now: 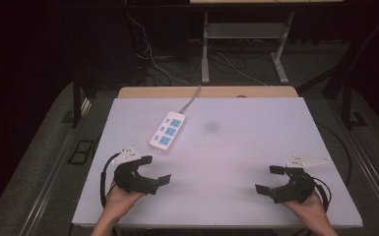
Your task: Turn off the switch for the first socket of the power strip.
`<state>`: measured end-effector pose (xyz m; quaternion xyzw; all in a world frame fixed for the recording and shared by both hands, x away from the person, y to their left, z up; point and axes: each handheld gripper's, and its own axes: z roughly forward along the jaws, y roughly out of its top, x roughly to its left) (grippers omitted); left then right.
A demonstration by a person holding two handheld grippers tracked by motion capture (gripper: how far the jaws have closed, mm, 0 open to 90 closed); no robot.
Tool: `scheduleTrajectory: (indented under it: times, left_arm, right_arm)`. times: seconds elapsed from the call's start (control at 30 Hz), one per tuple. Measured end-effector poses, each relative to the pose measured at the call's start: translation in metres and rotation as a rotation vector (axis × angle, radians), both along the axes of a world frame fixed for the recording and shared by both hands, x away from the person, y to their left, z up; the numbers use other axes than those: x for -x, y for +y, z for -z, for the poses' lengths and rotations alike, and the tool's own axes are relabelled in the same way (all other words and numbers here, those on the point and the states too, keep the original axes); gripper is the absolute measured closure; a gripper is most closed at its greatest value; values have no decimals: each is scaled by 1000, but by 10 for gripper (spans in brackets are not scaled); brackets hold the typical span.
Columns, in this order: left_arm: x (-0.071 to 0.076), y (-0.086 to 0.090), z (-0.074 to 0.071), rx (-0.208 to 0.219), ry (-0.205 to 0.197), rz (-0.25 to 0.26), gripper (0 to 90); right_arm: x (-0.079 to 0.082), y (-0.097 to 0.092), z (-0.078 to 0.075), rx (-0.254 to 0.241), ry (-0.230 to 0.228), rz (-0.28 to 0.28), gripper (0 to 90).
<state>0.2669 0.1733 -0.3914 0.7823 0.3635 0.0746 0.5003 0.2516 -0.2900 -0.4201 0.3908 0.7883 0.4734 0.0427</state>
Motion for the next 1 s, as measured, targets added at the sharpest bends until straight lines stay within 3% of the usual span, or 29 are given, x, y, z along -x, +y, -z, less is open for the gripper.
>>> scheduleTrajectory:
  times: [0.17,1.0]
  left_arm:
    - [-9,1,-2,-8,23,-1,0]
    - [-48,2,-26,-63,24,-3,0]
  right_arm:
    - [-1,0,1,0,3,-4,8]
    - [-1,-1,2,-3,16,-5,9]
